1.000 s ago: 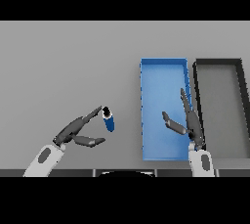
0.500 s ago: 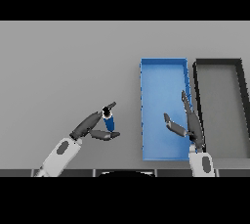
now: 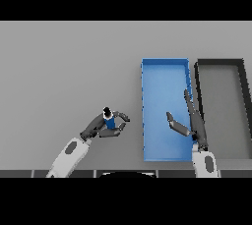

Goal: Pick up the blue pipe and place it into the blue bin.

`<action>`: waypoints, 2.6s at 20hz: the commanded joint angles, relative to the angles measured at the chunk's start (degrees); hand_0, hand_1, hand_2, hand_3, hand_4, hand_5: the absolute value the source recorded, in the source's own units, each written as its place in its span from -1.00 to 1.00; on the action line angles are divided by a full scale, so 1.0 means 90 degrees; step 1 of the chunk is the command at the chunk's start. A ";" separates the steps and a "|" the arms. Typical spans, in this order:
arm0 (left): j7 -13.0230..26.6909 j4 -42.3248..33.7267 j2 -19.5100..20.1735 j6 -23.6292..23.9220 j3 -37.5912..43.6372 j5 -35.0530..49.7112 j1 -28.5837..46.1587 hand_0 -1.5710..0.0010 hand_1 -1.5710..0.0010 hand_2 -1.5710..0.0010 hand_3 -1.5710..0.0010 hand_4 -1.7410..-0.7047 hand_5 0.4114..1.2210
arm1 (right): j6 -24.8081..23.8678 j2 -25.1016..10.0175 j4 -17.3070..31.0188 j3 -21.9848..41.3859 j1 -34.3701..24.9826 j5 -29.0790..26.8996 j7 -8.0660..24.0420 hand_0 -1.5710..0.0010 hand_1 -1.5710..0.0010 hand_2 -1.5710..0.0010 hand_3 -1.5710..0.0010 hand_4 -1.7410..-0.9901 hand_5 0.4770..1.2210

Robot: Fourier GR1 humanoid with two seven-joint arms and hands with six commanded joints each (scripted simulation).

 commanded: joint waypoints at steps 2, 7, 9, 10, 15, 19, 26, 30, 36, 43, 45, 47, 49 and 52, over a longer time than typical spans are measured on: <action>0.0018 0.0018 -0.0067 -0.0022 -0.0052 -0.0021 -0.0012 -0.01 -0.17 -0.28 -0.31 -0.53 0.39 | -0.0009 0.0024 0.0098 0.0004 -0.0007 0.0018 -0.0050 1.00 1.00 1.00 1.00 0.38 -0.51; -0.0031 -0.0129 -0.0112 0.0160 -0.0210 -0.0323 0.0049 -0.68 -0.73 -0.76 -0.75 -0.56 0.80 | 0.0011 0.0075 0.0117 0.0021 -0.0045 -0.0020 0.0099 1.00 1.00 1.00 1.00 0.38 -0.55; -0.0289 -0.0248 -0.0234 0.0280 -0.0224 -0.0489 0.0130 -0.79 -0.83 -0.85 -0.84 -0.52 0.87 | 0.0052 0.0036 0.0091 -0.0020 -0.0045 -0.0093 0.0058 1.00 1.00 1.00 1.00 0.39 -0.58; -0.0341 -0.0379 -0.0220 0.0263 -0.0150 -0.0445 0.0126 -0.83 -0.86 -0.88 -0.87 -0.50 0.90 | 0.0007 0.0083 0.0051 0.0033 -0.0029 -0.0025 0.0061 1.00 1.00 1.00 1.00 0.40 -0.59; -0.0175 -0.0917 -0.0452 0.0262 -0.0025 -0.0413 -0.0088 -0.95 -0.95 -0.96 -0.96 -0.47 0.97 | 0.0008 0.0074 0.0017 0.0053 -0.0027 0.0011 0.0116 1.00 1.00 1.00 1.00 0.39 -0.57; 0.0113 -0.1426 -0.0506 0.0005 -0.0041 -0.0343 -0.0321 -0.98 -0.98 -0.98 -0.98 -0.47 0.99 | 0.0011 -0.0016 0.0062 0.0019 -0.0049 0.0070 0.0083 1.00 1.00 1.00 1.00 0.48 -0.55; 0.0616 -0.1617 -0.0587 -0.0247 0.0073 -0.0411 -0.0481 -1.00 -1.00 -1.00 -1.00 -0.47 1.00 | -0.0033 -0.0076 0.0023 -0.0038 0.0016 0.0091 -0.0026 1.00 1.00 1.00 1.00 0.59 -0.55; 0.0611 -0.1660 -0.0732 -0.0300 0.0014 -0.0594 -0.0387 -1.00 -1.00 -1.00 -1.00 -0.47 1.00 | -0.0332 -0.0022 -0.0369 0.0037 0.0351 0.0427 0.0031 1.00 1.00 1.00 1.00 0.53 -0.55; 0.0601 -0.1682 -0.0765 -0.0511 0.0131 -0.0675 -0.0310 -1.00 -1.00 -1.00 -1.00 -0.47 1.00 | 0.0182 0.0004 -0.1033 0.0037 0.0479 -0.0419 -0.0152 1.00 0.98 0.91 1.00 0.45 -0.56; 0.0642 -0.1678 -0.0948 -0.0684 0.0209 -0.0808 -0.0271 -1.00 -1.00 -1.00 -1.00 -0.47 1.00 | 0.1782 -0.1012 -0.2085 0.0296 -0.0829 -0.2767 0.1839 1.00 0.98 0.86 1.00 0.31 -0.76; 0.0639 -0.1713 -0.0944 -0.0710 0.0216 -0.0908 -0.0201 -1.00 -1.00 -1.00 -1.00 -0.47 1.00 | 0.1913 -0.1184 -0.2232 0.0511 -0.1191 -0.2807 0.2210 1.00 0.99 0.87 1.00 0.28 -0.78; 0.0743 -0.1778 -0.0942 -0.0748 0.0316 -0.0904 -0.0233 -1.00 -1.00 -1.00 -1.00 -0.47 1.00 | 0.2033 -0.1274 -0.2200 0.0739 -0.1750 -0.2744 0.2536 1.00 0.99 0.90 1.00 0.22 -0.78; 0.0761 -0.1750 -0.0995 -0.0760 0.0296 -0.1060 -0.0242 -1.00 -1.00 -1.00 -1.00 -0.47 1.00 | 0.2144 -0.1227 -0.2232 0.1021 -0.2115 -0.2783 0.2768 1.00 1.00 0.93 1.00 0.18 -0.79; 0.0739 -0.1615 -0.1048 -0.0898 0.0449 -0.1034 -0.0324 -1.00 -1.00 -1.00 -1.00 -0.47 1.00 | 0.2291 -0.1121 -0.2116 0.1308 -0.2563 -0.2880 0.3070 1.00 1.00 0.95 1.00 0.18 -0.78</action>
